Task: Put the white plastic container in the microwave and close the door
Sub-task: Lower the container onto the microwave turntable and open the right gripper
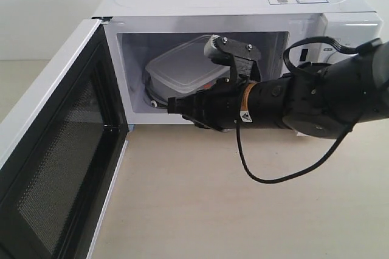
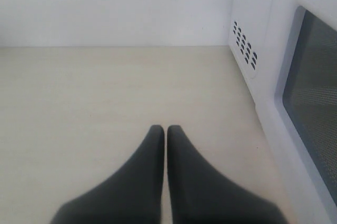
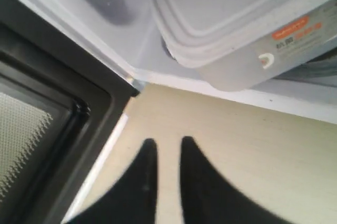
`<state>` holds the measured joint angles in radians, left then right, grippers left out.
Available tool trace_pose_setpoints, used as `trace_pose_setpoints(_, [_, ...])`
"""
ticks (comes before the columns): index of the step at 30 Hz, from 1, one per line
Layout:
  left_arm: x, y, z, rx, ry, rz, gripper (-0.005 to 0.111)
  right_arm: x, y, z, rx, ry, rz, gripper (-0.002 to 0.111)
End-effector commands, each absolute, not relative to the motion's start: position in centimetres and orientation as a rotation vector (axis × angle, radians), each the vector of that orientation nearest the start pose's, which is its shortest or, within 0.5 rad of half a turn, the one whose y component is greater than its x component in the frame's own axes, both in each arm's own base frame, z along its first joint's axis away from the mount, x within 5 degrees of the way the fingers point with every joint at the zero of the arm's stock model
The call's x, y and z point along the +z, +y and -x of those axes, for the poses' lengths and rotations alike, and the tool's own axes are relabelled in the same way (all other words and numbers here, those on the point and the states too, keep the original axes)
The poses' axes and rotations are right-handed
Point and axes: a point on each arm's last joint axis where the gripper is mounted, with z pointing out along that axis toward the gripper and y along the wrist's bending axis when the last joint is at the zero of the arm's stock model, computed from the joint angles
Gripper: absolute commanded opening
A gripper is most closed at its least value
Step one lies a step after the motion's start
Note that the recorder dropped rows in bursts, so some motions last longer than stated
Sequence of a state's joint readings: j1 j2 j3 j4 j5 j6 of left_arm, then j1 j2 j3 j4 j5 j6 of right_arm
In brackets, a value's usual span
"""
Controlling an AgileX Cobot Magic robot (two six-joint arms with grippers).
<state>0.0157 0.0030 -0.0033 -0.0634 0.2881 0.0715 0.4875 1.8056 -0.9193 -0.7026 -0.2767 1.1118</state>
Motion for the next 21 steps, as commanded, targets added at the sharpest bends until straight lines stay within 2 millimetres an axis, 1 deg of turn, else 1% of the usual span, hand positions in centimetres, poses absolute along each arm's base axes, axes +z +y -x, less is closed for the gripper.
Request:
trace_pose_setpoints(1, [18.7,-0.1,-5.5,0.006,1.772,-0.009,0.004,17.2,18.5,-31.7,0.649,2.245,0.242,0.0])
trace_pose_setpoints(4, [18.7,-0.1,-5.5,0.006,1.772,-0.009,0.004,16.8,18.7,-31.7,0.658,2.231,0.288,0.0])
trace_pose_setpoints(6, [18.7,-0.1,-5.5,0.006,1.772,-0.009,0.004,15.9,19.0,-31.8,0.625,2.215,0.407,0.0])
trace_pose_setpoints(9, [18.7,-0.1,-5.5,0.006,1.772,-0.009,0.004,14.3,19.4,-31.9,0.623,2.188,0.525,0.0])
trace_pose_setpoints(11, [18.7,-0.1,-5.5,0.006,1.772,-0.009,0.004,13.7,19.8,-32.0,0.627,2.14,0.6,0.0])
trace_pose_setpoints(14, [18.7,-0.1,-5.5,0.006,1.772,-0.009,0.004,13.8,20.2,-32.5,0.61,2.014,0.66,0.0])
trace_pose_setpoints(15, [18.7,-0.1,-5.5,0.006,1.772,-0.009,0.004,14.0,20.0,-32.8,0.587,1.988,0.632,0.0])
trace_pose_setpoints(18, [18.7,-0.1,-5.5,0.006,1.772,-0.009,0.004,14.3,19.1,-33.8,0.494,1.974,0.454,0.0])
trace_pose_setpoints(21, [18.7,-0.1,-5.5,0.006,1.772,-0.009,0.004,14.6,18.5,-34.3,0.416,1.947,0.391,0.0])
